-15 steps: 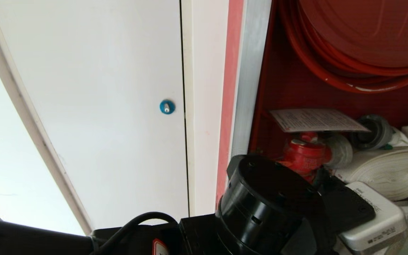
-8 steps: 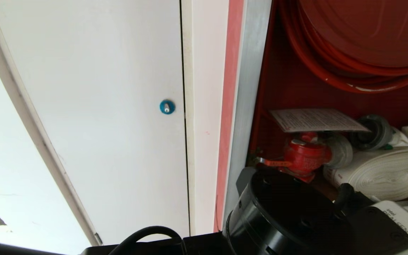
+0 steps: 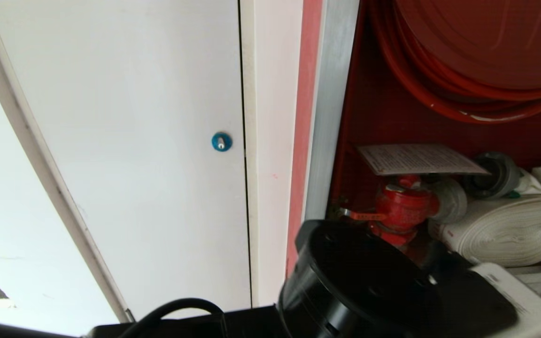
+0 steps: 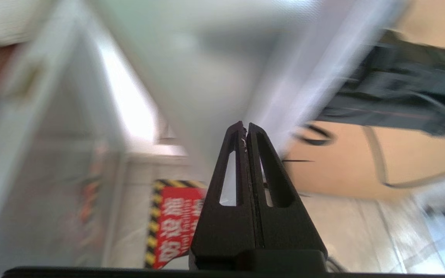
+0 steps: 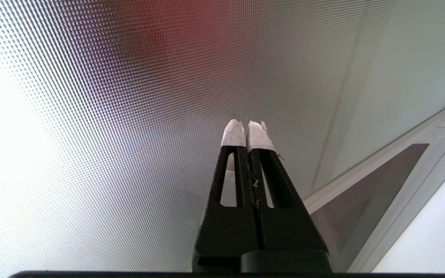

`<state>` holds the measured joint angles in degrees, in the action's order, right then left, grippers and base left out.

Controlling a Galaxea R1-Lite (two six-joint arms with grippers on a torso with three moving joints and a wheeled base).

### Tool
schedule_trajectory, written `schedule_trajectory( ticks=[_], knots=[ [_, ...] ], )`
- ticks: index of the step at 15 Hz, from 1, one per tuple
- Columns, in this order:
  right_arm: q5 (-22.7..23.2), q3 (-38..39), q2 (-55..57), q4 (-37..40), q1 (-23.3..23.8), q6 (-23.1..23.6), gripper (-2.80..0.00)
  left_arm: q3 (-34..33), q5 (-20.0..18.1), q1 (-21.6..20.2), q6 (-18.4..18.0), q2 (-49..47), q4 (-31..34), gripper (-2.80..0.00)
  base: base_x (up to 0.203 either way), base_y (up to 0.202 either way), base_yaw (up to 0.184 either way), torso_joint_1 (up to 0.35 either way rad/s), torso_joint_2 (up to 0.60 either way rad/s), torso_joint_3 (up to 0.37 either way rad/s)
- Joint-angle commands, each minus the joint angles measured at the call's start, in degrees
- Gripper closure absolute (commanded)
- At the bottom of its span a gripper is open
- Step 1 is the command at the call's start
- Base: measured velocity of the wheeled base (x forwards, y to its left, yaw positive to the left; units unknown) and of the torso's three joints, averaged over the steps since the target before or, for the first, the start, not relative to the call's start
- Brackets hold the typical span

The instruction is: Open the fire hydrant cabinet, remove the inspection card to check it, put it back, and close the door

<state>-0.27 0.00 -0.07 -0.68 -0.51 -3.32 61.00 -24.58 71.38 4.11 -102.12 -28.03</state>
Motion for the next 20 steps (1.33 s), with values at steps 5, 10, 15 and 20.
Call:
schedule_trajectory(
  ticks=[5, 10, 15, 20],
  knots=[
    [0.0, 0.2, 0.1, -0.1, 0.0, 0.0, 0.00, -12.8, -0.4, -16.6, 0.0, 14.8, 0.4, 0.00, 0.000, 0.000, 0.000, 0.000, 0.00, 0.000],
    [0.0, 0.2, 0.1, 0.0, 0.0, 0.0, 0.00, -25.9, -0.6, -37.3, -2.3, 23.6, -0.1, 0.00, 0.000, 0.000, 0.000, 0.000, 0.00, 0.000],
    [0.0, 0.2, 0.1, 0.0, 0.0, 0.0, 0.00, -35.0, -0.3, -47.5, -4.8, 40.2, 0.0, 0.00, 0.000, 0.000, 0.000, 0.000, 0.00, 0.000],
    [0.0, 0.2, 0.1, -0.1, 0.0, 0.0, 0.00, -39.8, 9.7, -59.5, -4.6, 54.3, 2.3, 0.00, 0.000, 0.000, 0.000, 0.000, 0.00, 0.000]
  ],
)
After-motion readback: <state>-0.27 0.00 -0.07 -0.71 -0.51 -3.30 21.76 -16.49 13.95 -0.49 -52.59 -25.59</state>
